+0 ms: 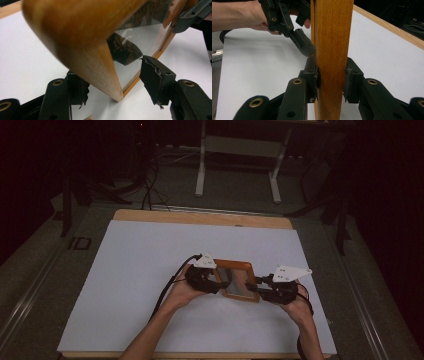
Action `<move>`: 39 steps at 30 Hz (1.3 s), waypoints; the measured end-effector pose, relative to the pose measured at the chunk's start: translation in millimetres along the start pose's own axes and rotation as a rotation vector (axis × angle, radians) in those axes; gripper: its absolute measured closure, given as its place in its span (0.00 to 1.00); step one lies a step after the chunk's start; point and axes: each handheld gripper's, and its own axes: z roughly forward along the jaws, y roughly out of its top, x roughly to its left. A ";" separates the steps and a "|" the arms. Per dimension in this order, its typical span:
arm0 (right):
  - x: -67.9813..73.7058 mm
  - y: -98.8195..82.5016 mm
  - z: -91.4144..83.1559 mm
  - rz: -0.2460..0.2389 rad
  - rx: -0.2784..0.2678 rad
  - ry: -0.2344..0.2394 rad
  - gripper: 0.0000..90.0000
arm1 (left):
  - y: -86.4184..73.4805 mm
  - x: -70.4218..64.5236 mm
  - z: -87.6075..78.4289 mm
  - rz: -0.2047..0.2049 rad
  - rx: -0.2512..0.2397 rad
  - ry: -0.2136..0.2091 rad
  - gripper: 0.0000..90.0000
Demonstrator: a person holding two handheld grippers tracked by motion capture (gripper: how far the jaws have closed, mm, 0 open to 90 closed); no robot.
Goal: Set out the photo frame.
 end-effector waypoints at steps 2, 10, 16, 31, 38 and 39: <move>-1.3 -1.4 -1.0 0.001 0.002 0.002 0.76 | 1.0 -0.4 1.3 0.011 0.010 -0.004 0.48; -6.2 -5.1 -3.7 0.017 0.011 0.006 0.76 | 3.2 -1.3 1.6 0.037 0.028 -0.008 0.54; -9.1 -7.8 -4.8 0.027 0.014 -0.012 0.75 | 5.2 -1.5 0.3 0.045 0.037 -0.024 0.61; -12.8 -9.4 -1.9 0.037 0.043 -0.020 0.72 | 10.4 -4.5 -2.1 0.057 0.053 -0.002 0.65; -11.5 -8.3 0.1 0.033 0.049 -0.021 0.72 | 9.6 -6.7 -3.9 0.045 0.051 0.012 0.64; -11.5 -8.3 0.1 0.033 0.049 -0.021 0.72 | 9.6 -6.7 -3.9 0.045 0.051 0.012 0.64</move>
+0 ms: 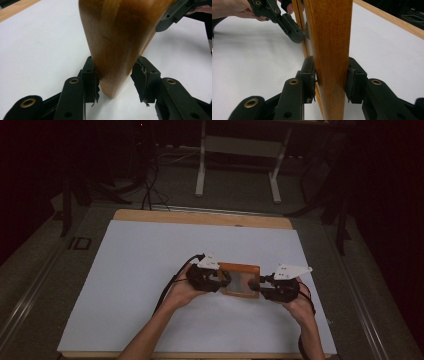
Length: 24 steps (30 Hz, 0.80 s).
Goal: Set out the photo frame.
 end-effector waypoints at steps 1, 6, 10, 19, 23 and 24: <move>0.4 0.3 -0.2 0.000 -0.001 -0.001 0.72 | 0.1 -0.4 -0.6 -0.004 0.001 0.001 0.64; 2.3 1.5 1.8 0.006 -0.013 0.001 0.72 | 0.6 -0.2 -4.6 -0.013 -0.007 0.005 0.63; 4.9 4.9 3.6 0.005 -0.024 0.003 0.72 | 1.1 -0.9 -13.1 -0.029 -0.016 0.014 0.63; 9.4 10.8 8.5 0.030 -0.062 0.023 0.72 | 0.1 -0.4 -29.1 -0.070 -0.043 0.018 0.62; 15.1 17.5 16.0 0.053 -0.076 0.020 0.71 | -4.1 0.7 -41.9 -0.107 -0.067 0.039 0.61; 15.1 17.5 16.0 0.053 -0.076 0.020 0.71 | -4.1 0.7 -41.9 -0.107 -0.067 0.039 0.61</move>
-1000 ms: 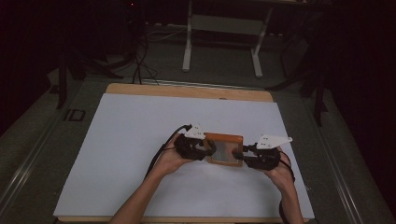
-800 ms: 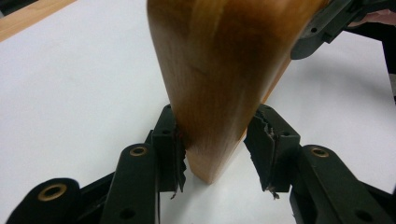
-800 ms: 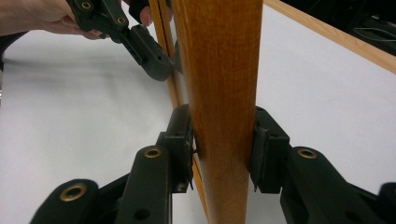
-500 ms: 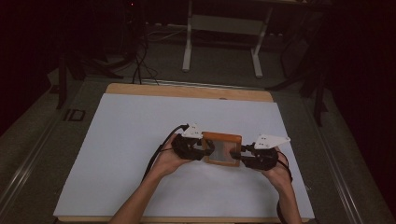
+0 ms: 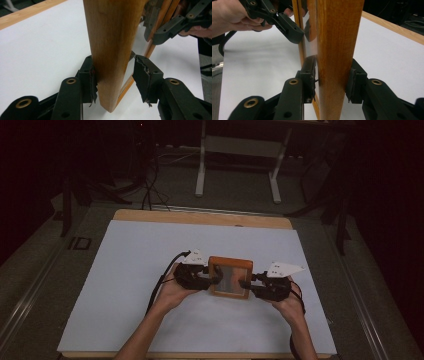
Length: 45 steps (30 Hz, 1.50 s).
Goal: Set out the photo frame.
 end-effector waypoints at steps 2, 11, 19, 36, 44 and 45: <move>3.5 3.2 5.4 0.009 -0.005 0.008 0.71 | -2.8 0.6 -8.7 -0.018 -0.019 0.008 0.61; 9.1 12.5 14.7 0.054 -0.042 0.043 0.71 | -5.9 1.4 -30.0 -0.062 -0.082 0.030 0.62; 10.5 12.8 23.1 0.092 -0.052 0.071 0.69 | -15.2 4.8 -38.6 -0.095 -0.086 0.010 0.65; 23.6 17.0 54.2 0.125 -0.030 0.101 0.66 | -37.1 8.9 -63.1 -0.118 -0.075 0.053 0.67; 26.9 13.4 69.6 0.163 -0.010 0.120 0.65 | -48.7 13.9 -67.2 -0.166 -0.054 0.057 0.67; 26.8 12.7 70.9 0.167 -0.008 0.121 0.65 | -49.8 14.5 -66.8 -0.171 -0.053 0.058 0.67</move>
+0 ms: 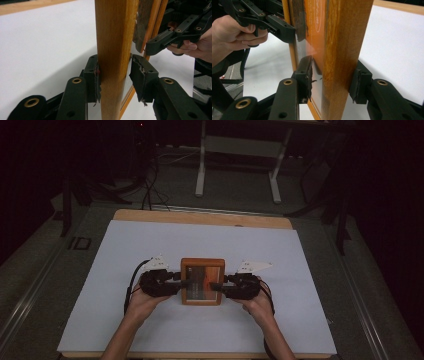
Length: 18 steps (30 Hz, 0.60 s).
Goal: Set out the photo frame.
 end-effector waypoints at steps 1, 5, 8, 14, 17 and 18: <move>-0.3 -0.7 1.2 0.004 0.002 0.002 0.65 | -0.7 0.7 0.2 -0.002 0.003 0.000 0.67; -1.6 -2.5 3.7 0.016 0.004 0.003 0.65 | -2.1 2.8 1.2 -0.007 0.005 0.000 0.67; -3.8 -4.4 6.2 0.029 0.008 0.001 0.65 | -3.1 5.5 3.3 -0.011 0.007 -0.001 0.67; -7.8 -8.5 9.7 0.051 0.014 0.000 0.65 | -6.4 10.9 8.9 -0.027 0.017 -0.008 0.67; -9.3 -10.5 11.1 0.058 0.017 0.000 0.65 | -7.3 11.7 10.2 -0.029 0.020 -0.007 0.67; -9.7 -11.1 11.5 0.061 0.018 0.001 0.65 | -7.5 12.1 10.7 -0.028 0.023 -0.006 0.67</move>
